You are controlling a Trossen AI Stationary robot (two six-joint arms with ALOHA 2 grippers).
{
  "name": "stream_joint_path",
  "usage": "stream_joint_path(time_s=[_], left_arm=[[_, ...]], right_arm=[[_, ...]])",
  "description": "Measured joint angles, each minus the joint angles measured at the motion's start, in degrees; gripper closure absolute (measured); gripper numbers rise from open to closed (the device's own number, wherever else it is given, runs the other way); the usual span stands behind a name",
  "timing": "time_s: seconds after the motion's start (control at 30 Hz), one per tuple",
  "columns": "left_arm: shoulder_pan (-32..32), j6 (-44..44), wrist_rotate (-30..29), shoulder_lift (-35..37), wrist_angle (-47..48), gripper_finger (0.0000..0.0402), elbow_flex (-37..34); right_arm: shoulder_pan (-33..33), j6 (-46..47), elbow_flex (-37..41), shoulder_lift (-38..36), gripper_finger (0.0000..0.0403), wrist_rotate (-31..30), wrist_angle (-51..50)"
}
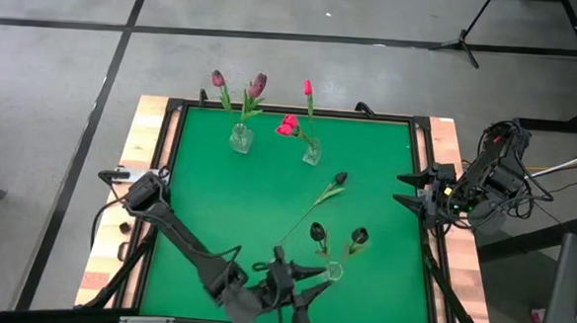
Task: Sort flowers into vase by color
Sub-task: Put the black tulip into the bottom transparent vase
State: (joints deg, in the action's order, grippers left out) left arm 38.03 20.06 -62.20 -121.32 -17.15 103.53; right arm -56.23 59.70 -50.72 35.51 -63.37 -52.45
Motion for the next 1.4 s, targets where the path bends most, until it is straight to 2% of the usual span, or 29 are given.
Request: stream_joint_path(time_s=[0.13, 0.27, 0.37, 0.5, 0.7, 0.8, 0.97, 1.07, 1.17, 1.3, 1.4], left_arm=[[2.4, 6.8, -4.3, -0.1, 6.8, 0.0273, -0.1], [3.1, 15.6, -4.4, -0.1, 16.7, 0.0273, 0.0], [1.9, 26.1, -3.1, -0.1, 27.4, 0.0273, -0.1], [-2.0, 38.2, 5.0, -0.1, 40.9, 0.0273, -0.1], [-8.8, 51.0, 21.1, -0.1, 58.5, 0.0273, -0.1], [-11.3, 51.7, 24.8, -0.1, 67.6, 0.0275, -0.1], [-12.3, 46.3, 20.7, -0.1, 78.1, 0.031, -0.1], [-12.1, 42.1, 20.1, -0.1, 78.9, 0.0356, -0.1], [-11.8, 39.6, 23.0, 0.2, 78.2, 0.0393, -0.1], [-10.7, 42.3, 26.9, 0.3, 76.8, 0.0386, 0.5], [-9.9, 46.2, 26.8, 0.3, 76.9, 0.0378, 0.5]], right_arm=[[0.0, 0.0, 0.0, 0.0, 0.0063, 0.0, -0.1], [0.0, 0.0, 0.0, 0.0, 0.0063, 0.0, -0.1], [0.0, 0.0, 0.0, 0.0, 0.0063, 0.0, -0.1], [0.0, 0.0, 0.0, 0.0, 0.0063, 0.0, -0.1], [0.0, 0.0, 0.0, 0.0, 0.0063, 0.0, -0.1], [0.0, 0.0, 0.0, 0.0, 0.0063, 0.0, -0.1], [0.0, 0.0, 0.0, 0.0, 0.0063, 0.6, -0.1], [0.0, 0.0, 0.0, 0.0, 0.0063, 2.3, -0.4], [0.0, 0.0, 0.0, 0.0, 0.0063, 3.8, -0.8], [0.0, 0.0, 0.0, 0.0, 0.0063, 4.3, -1.9], [0.0, 0.0, 0.0, 0.0, 0.0063, 4.0, -2.2]])
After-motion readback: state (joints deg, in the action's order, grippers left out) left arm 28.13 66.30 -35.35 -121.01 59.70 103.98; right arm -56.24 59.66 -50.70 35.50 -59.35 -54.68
